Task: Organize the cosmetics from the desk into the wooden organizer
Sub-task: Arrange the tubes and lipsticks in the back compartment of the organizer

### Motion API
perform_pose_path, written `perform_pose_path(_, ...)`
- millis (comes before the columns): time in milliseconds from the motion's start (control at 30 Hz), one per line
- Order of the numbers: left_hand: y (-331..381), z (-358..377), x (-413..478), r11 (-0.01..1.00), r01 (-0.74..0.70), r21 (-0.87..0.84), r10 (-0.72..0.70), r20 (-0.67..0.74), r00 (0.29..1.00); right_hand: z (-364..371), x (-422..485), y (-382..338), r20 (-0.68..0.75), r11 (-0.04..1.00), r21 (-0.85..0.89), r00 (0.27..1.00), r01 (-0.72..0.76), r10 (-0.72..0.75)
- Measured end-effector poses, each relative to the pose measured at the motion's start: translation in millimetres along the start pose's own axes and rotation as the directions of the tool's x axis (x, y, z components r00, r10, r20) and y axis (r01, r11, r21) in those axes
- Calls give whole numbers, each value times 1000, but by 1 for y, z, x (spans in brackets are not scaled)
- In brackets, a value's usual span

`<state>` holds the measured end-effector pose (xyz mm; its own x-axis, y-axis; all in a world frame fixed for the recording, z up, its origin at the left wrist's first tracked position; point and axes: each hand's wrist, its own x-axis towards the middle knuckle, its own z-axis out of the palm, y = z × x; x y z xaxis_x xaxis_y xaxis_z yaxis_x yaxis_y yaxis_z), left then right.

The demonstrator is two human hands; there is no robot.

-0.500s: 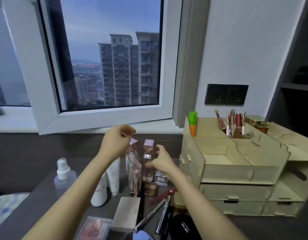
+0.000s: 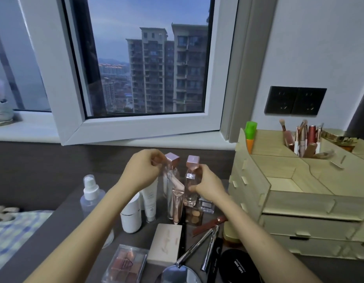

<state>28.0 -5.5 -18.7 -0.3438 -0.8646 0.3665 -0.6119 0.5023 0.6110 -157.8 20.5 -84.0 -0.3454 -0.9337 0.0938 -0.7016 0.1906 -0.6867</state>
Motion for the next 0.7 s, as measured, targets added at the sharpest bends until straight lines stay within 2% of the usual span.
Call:
perform_pose_path(100,-2,-1,-14,996,-56,73,44,158,986,-5,-27,-3,-220,980,-194,972,33,-76)
perform_pose_path(167,-5,6,-19,983,-94,159,51,255,966,-3,-49,-8,-318,979,-162,932,128,-175)
perform_pose_path(267,-7,20,-20,951,-160,263,79,294,952,6,-76,-19,-299,964,-89,917,249,-264)
perform_pose_path(400,-4,30,-19,941,-161,298,84,256,963,23,-82,-26,-327,916,-202,858,345,-396)
perform_pose_path(567,1,25,-21,903,-179,391,82,252,964,27,-76,-26,-273,922,-139,881,362,-387)
perform_pose_path(700,3,15,-22,875,-183,448,58,278,959,5,-84,-32,-323,913,-76,857,400,-402)
